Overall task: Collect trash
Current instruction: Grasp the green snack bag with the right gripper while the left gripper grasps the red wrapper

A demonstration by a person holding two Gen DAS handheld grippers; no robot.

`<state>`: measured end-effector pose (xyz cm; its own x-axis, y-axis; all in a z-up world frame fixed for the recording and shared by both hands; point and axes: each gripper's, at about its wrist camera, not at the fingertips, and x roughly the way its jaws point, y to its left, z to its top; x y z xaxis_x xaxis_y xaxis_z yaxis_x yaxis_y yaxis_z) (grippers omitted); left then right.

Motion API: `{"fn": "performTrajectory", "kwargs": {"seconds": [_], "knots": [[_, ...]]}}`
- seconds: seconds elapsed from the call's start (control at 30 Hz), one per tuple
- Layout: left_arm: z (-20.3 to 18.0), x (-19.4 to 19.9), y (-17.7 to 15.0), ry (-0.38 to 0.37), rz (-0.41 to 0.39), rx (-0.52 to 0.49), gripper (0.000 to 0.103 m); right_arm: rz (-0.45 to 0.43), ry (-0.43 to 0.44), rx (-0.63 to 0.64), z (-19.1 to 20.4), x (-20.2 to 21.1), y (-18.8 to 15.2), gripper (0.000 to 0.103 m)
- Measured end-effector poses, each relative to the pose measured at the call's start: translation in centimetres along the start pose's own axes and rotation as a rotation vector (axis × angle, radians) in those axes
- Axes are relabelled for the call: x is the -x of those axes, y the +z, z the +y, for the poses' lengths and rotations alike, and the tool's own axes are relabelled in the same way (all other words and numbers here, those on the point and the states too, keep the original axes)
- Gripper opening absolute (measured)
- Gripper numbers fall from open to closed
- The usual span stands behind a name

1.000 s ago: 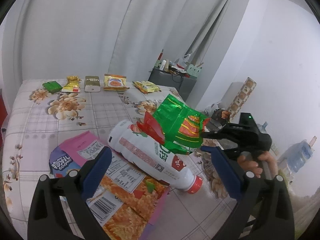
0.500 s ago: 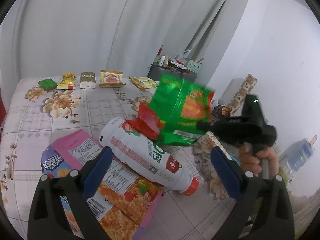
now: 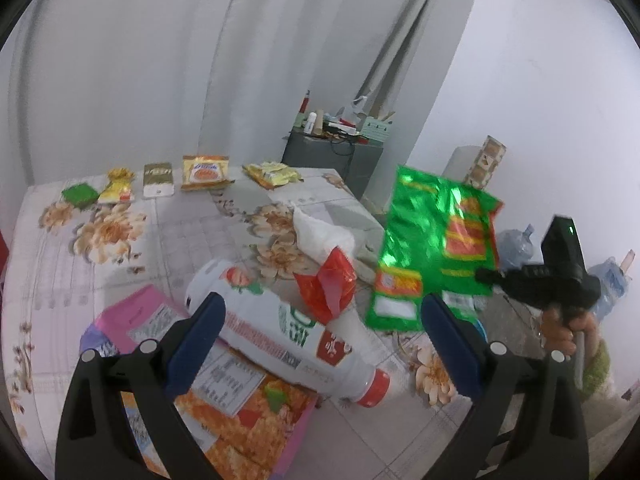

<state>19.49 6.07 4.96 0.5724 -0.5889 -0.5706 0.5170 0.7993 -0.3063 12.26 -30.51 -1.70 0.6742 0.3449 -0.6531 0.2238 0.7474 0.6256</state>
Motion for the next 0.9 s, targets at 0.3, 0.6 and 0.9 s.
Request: {"fn": "performTrajectory", "kwargs": {"seconds": [0.3, 0.6, 0.9], "knots": [[-4.1, -4.1, 1.2, 0.019, 0.098, -0.135, 0.081, 0.112, 0.022, -0.145, -3.6, 0.0, -3.3, 0.0], [-5.5, -14.0, 2.9, 0.054, 0.346, -0.161, 0.071, 0.157, 0.067, -0.182, -4.8, -1.1, -3.4, 0.003], [-6.0, -19.6, 2.4, 0.162, 0.518, -0.263, 0.071, 0.162, 0.094, -0.219, -6.1, -1.8, -2.5, 0.026]]}}
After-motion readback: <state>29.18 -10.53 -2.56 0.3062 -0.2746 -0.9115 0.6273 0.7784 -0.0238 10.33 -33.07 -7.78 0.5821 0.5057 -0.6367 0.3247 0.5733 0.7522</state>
